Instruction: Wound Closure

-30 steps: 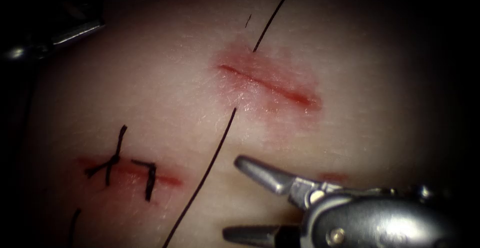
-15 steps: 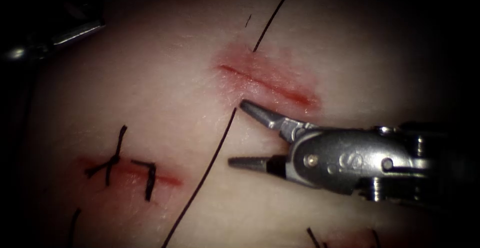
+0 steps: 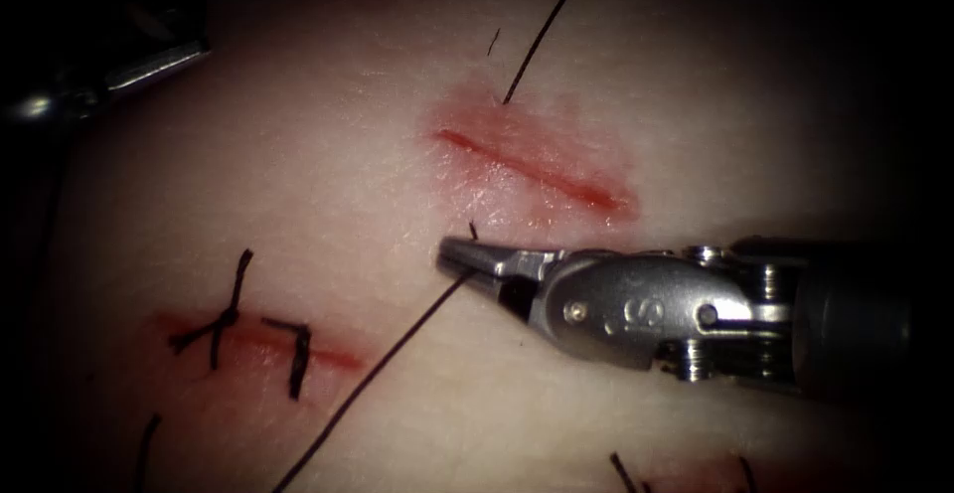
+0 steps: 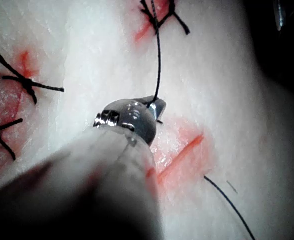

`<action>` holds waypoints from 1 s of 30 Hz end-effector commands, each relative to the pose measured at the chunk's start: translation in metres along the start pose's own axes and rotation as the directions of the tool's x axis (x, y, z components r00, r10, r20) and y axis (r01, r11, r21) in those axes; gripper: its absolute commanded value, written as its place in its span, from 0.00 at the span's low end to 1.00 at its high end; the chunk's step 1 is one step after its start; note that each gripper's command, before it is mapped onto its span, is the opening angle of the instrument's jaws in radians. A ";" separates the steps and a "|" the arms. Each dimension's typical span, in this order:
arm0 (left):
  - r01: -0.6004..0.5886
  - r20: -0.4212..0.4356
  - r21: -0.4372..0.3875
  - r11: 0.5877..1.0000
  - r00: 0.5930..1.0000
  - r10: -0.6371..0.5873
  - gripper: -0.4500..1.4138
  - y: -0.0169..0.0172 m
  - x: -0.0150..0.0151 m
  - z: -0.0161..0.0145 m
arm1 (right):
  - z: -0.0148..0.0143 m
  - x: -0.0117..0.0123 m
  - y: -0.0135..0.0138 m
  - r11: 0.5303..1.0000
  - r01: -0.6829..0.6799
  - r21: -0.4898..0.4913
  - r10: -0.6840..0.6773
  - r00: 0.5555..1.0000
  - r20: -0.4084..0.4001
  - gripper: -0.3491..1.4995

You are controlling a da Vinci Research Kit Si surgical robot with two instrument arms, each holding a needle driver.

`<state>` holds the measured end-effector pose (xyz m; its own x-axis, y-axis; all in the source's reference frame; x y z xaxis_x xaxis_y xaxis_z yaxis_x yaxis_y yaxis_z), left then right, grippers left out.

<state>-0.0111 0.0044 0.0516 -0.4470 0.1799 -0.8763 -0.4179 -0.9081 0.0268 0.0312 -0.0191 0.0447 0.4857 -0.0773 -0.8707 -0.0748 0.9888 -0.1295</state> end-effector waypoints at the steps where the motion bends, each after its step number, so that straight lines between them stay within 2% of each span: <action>1: 0.000 -0.001 0.000 1.000 1.000 0.000 0.00 0.0003 -0.0003 0.0007 | 0.0005 0.0013 0.0003 1.000 0.005 -0.001 -0.005 1.000 -0.006 0.00; 8: 0.000 -0.001 0.000 1.000 1.000 0.000 0.00 0.0003 -0.0003 0.0007 | -0.0006 0.0055 -0.0010 0.999 0.047 0.015 -0.047 0.998 -0.035 0.00; 15: 0.000 -0.001 0.000 1.000 1.000 0.000 0.00 0.0003 -0.0003 0.0006 | -0.0019 0.0093 -0.0040 0.997 0.060 0.042 -0.057 0.996 -0.067 0.00; 30: 0.000 -0.001 0.001 1.000 1.000 0.000 0.00 0.0004 -0.0003 0.0006 | -0.0031 0.0144 -0.0077 0.989 0.087 0.123 -0.073 0.991 -0.113 0.00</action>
<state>-0.0111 0.0044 0.0516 -0.4472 0.1798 -0.8762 -0.4184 -0.9079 0.0272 0.0352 -0.0281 0.0316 0.3905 -0.1630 -0.9061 0.0762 0.9865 -0.1447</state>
